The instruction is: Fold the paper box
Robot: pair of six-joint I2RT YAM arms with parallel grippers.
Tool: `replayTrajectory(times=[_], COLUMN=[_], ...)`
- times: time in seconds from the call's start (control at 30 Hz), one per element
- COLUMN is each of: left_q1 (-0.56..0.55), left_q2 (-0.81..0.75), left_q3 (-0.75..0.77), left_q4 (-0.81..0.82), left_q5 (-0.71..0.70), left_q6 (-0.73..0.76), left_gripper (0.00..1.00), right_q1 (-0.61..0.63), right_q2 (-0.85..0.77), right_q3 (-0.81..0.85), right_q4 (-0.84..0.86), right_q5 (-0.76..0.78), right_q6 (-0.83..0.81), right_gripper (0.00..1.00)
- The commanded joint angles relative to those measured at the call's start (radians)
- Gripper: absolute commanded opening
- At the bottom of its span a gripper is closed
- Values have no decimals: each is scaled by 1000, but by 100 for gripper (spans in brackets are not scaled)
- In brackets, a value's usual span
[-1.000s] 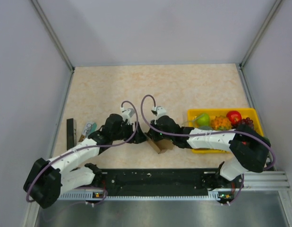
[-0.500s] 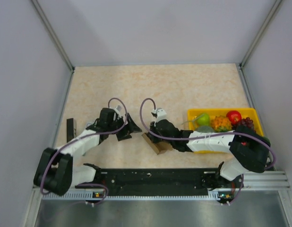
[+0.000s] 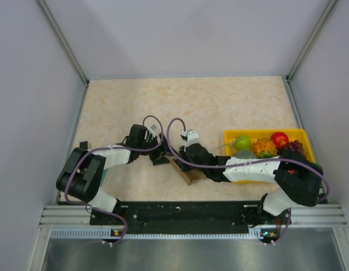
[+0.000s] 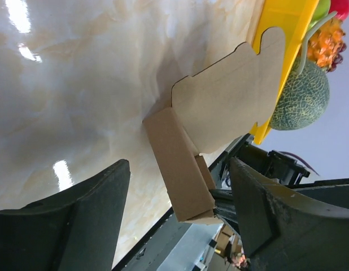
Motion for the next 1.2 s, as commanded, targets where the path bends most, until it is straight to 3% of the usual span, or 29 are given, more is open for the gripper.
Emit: replayTrajectory(times=[0.0, 0.2, 0.33, 0.43, 0.7, 0.77, 1.0, 1.17], left_q1=[-23, -60, -72, -87, -101, -103, -101, -103], left_q2=[36, 66, 74, 70, 40, 39, 96, 149], left_q3=[42, 72, 82, 98, 75, 59, 72, 101], left_q4=[63, 45, 19, -18, -6, 31, 22, 4], left_q5=[19, -1, -19, -50, -68, -42, 30, 90], left_q6=[27, 115, 195, 248, 275, 262, 230, 244], left_gripper=[73, 64, 45, 36, 26, 27, 55, 58], right_q1=[20, 31, 43, 46, 48, 52, 61, 69], right_q2=[-16, -6, 0, -2, -9, -9, -17, -34], right_q3=[-35, -24, -13, -13, -15, -16, -35, -52], right_q4=[-82, -89, -106, -115, -120, -109, -88, -56], right_q5=[28, 33, 44, 51, 51, 50, 57, 70], right_q6=[-2, -7, -11, -13, -11, -14, -19, -34], right_gripper=[0, 0, 0, 0, 0, 0, 0, 0])
